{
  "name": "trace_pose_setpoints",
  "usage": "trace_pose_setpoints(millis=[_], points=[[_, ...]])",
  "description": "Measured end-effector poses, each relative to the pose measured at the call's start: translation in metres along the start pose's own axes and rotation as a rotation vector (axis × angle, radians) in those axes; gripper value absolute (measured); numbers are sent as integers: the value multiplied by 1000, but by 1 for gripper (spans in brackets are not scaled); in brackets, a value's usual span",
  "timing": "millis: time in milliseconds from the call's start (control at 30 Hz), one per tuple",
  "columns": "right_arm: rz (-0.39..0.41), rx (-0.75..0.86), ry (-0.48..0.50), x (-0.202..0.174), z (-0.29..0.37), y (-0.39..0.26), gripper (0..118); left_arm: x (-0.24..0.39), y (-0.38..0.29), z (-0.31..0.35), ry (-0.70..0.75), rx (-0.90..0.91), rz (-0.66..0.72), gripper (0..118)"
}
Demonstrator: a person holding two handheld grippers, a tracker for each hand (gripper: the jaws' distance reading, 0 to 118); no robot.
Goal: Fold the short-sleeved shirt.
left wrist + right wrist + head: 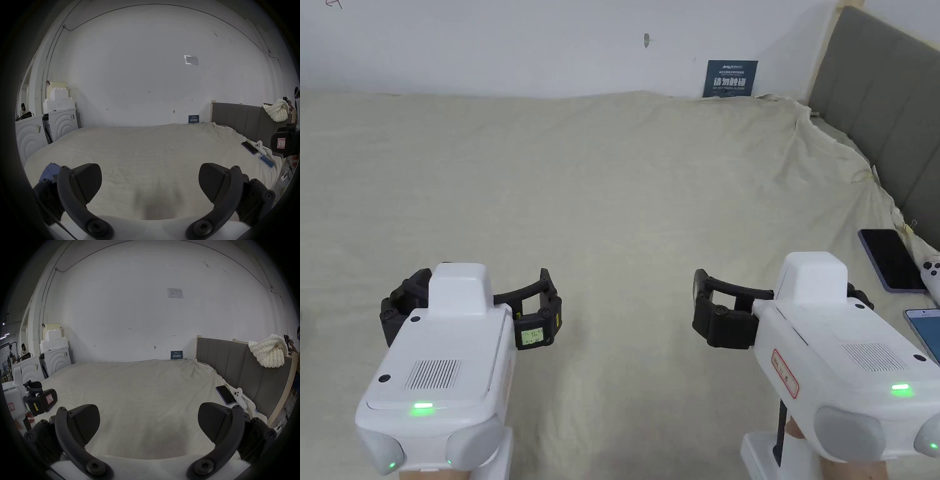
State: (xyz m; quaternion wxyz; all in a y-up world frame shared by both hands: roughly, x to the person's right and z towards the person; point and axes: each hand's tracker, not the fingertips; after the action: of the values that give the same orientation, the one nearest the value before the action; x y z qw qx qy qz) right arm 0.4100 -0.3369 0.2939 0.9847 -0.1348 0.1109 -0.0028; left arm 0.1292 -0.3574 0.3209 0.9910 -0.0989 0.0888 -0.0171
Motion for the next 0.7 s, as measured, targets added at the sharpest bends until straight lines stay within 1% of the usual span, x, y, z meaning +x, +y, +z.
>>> trace_pose_setpoints(millis=[700], points=[[-9,-3,-3,0,0,-3,118,3,-3,2,2,4,-26,118]])
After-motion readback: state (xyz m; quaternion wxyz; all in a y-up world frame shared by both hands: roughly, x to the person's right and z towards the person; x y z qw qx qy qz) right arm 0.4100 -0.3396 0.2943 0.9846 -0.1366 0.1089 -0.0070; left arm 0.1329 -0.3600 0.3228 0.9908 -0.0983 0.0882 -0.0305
